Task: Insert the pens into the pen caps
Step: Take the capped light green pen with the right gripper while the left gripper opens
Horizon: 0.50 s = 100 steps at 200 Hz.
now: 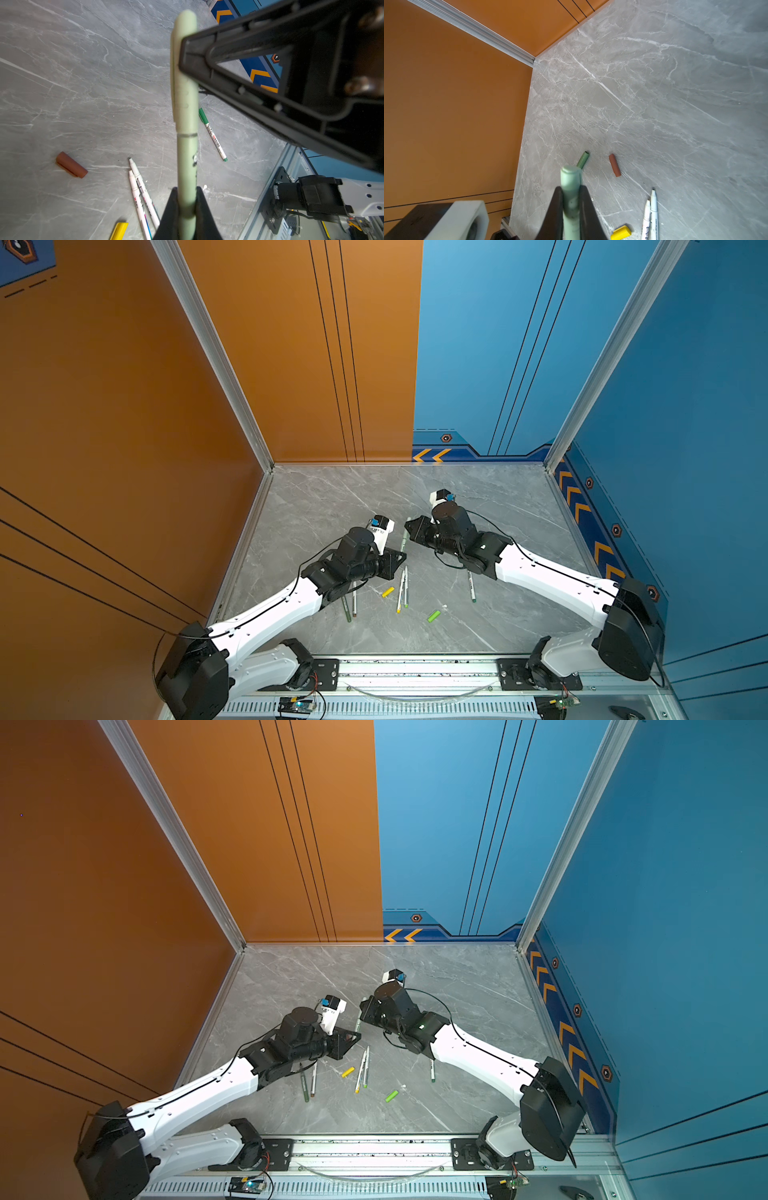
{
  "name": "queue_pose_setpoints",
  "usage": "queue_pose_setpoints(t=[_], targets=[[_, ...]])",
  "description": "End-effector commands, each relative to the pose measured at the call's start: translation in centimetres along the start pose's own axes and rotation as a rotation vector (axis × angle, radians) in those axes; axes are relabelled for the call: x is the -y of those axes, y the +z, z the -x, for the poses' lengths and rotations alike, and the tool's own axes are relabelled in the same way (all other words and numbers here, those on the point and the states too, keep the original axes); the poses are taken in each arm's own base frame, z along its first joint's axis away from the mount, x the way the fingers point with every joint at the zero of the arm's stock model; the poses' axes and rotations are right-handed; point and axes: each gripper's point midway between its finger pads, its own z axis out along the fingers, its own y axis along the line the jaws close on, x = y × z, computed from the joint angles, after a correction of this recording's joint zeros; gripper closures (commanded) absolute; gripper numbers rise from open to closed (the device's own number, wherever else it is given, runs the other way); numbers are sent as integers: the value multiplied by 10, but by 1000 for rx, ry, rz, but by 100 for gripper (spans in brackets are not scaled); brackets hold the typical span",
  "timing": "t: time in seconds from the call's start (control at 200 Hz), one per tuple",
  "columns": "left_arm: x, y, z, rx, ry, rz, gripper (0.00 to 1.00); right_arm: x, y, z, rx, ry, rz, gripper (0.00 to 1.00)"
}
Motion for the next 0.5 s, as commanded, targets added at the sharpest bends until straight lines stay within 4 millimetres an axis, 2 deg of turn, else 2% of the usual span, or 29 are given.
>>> queue_pose_setpoints(t=[0.0, 0.16, 0.295, 0.39, 0.45, 0.46, 0.496], targets=[[69, -34, 118, 410, 223, -156, 100, 25, 10, -86, -290, -23, -70, 97], [80, -45, 152, 506, 289, -142, 100, 27, 13, -108, -344, -33, -78, 98], [78, -51, 182, 575, 297, -127, 100, 31, 15, -125, -384, -32, -89, 98], [79, -54, 197, 603, 297, -136, 100, 33, 17, -130, -393, -26, -90, 98], [78, -50, 197, 595, 296, -137, 100, 32, 18, -131, -392, -25, -89, 98], [83, -56, 204, 616, 300, -145, 100, 32, 18, -130, -392, -24, -90, 98], [85, -58, 208, 627, 303, -149, 100, 31, 19, -130, -390, -24, -88, 98]])
